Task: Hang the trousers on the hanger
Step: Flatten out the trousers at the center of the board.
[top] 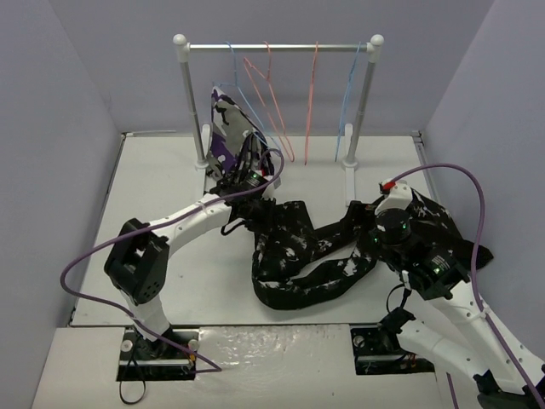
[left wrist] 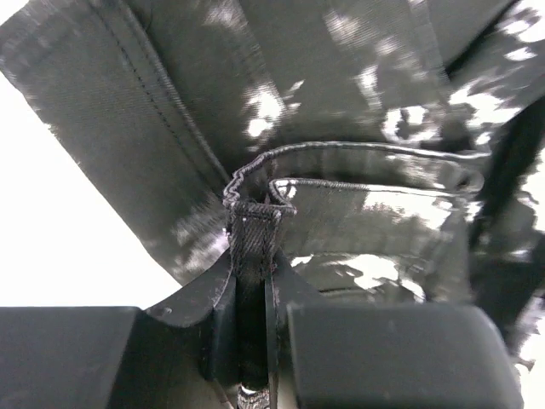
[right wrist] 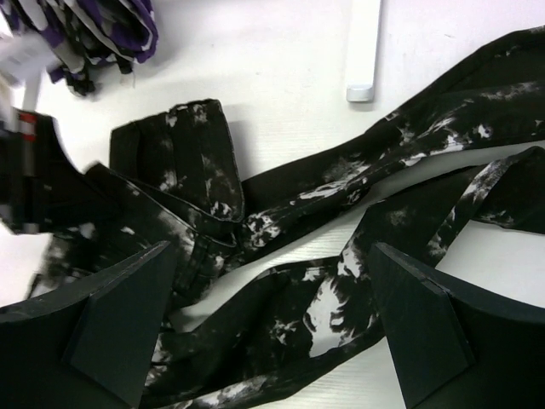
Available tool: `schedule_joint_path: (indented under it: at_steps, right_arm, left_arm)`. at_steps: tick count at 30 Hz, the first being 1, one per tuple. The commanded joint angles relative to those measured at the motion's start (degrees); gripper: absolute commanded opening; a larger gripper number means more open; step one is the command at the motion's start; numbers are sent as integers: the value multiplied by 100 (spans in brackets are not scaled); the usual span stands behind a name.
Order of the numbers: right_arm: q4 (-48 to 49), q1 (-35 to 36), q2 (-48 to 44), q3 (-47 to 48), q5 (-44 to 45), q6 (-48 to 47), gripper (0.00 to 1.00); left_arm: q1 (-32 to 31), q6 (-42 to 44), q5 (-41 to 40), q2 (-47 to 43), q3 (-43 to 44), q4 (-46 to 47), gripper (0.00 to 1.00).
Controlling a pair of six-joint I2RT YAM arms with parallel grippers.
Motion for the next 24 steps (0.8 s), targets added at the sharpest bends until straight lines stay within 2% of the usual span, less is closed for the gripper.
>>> schedule_joint_path:
  at_steps: [1,6,9,11,14,16,19,23,24]
  right_arm:
    - [254,-24,310,310,559,-252,93]
    - [389,-31,633,646,850,-509,93]
    - [515,-33,839,769,903,-607,93]
    - [646,-40,912,795,917,-624,93]
    - [780,-36,1041,759,842,-595,93]
    - [886,-41,1097,733,769,-590,93]
    - [937,-41,1217,660,666,-619,93]
    - [995,-41,1310,535,625,-632,93]
    - [1003,-41,1318,510,615,-630,93]
  left_arm:
    - [59,759,-880,-869,1584,-828,0]
    - [410,1388,-1878,-1417,3208,-1701,0]
    - [806,1370,-2662,-2104,3134,-1662,0]
    - [1090,1136,-3001,-3017,2484,-1353,0]
    - [1494,652,-3462,-4074,1053,-1125,0]
    - [1706,135,-3905,-4987,-261,-1138,0]
    - [1755,-434,-4502,-5945,-1470,-1367,0]
    - [1767,-995,-5525,-7077,-2573,-1932,14]
    - [1767,-1177,-5723,-7313,-2628,-2174,22]
